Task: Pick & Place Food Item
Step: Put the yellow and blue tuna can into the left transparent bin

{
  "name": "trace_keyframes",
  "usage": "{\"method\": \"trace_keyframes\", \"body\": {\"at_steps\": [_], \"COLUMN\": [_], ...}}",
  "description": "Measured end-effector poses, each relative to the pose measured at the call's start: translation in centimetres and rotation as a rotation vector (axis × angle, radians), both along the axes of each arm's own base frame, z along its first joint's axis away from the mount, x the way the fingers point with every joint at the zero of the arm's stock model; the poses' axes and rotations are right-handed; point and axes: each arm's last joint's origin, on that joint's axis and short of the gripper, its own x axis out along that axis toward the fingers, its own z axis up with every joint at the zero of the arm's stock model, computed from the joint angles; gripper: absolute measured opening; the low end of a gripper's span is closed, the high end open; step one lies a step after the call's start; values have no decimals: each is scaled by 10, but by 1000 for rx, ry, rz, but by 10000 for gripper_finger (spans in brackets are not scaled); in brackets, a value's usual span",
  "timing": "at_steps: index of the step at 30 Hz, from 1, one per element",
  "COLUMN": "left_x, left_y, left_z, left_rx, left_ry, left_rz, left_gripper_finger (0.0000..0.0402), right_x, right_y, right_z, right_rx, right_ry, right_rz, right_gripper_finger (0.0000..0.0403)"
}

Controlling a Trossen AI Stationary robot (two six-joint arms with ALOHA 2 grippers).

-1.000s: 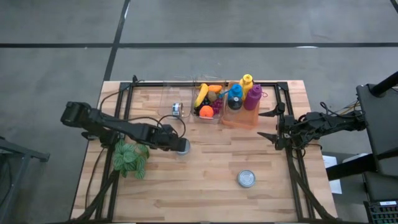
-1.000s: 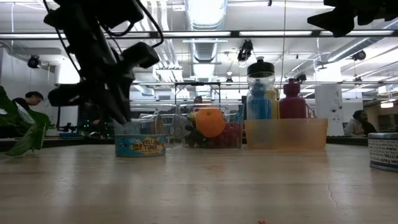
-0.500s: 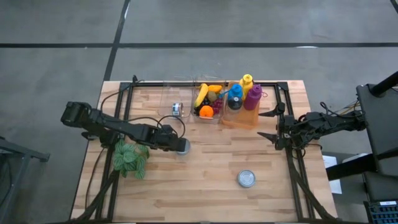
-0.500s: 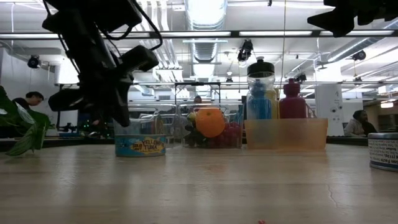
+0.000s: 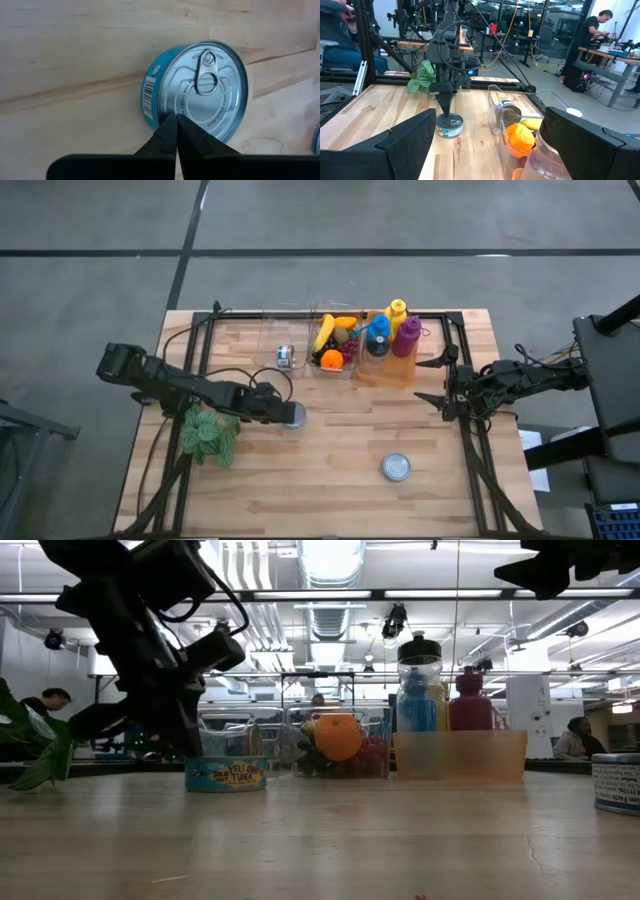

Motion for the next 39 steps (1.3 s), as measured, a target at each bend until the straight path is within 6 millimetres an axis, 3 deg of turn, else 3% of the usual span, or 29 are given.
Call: {"method": "trace_keyframes", "body": {"at_steps": [21, 30, 39], "left_x": [-8, -15, -15], "left_y": [1, 2, 2], "left_z": [6, 20, 17], "left_rx": [-22, -20, -12], "left_ry": [7, -24, -8], "left_rz": [0, 28, 30], "left_gripper_finger": [0, 0, 0], "right_x": [0, 0, 0], "right_y": [0, 0, 0], "right_z": [0, 0, 0], "right_rx": [-2, -2, -2], "right_ry": [1, 1, 1], "right_rz": [0, 0, 0], "right_gripper_finger": [371, 371, 371]}}
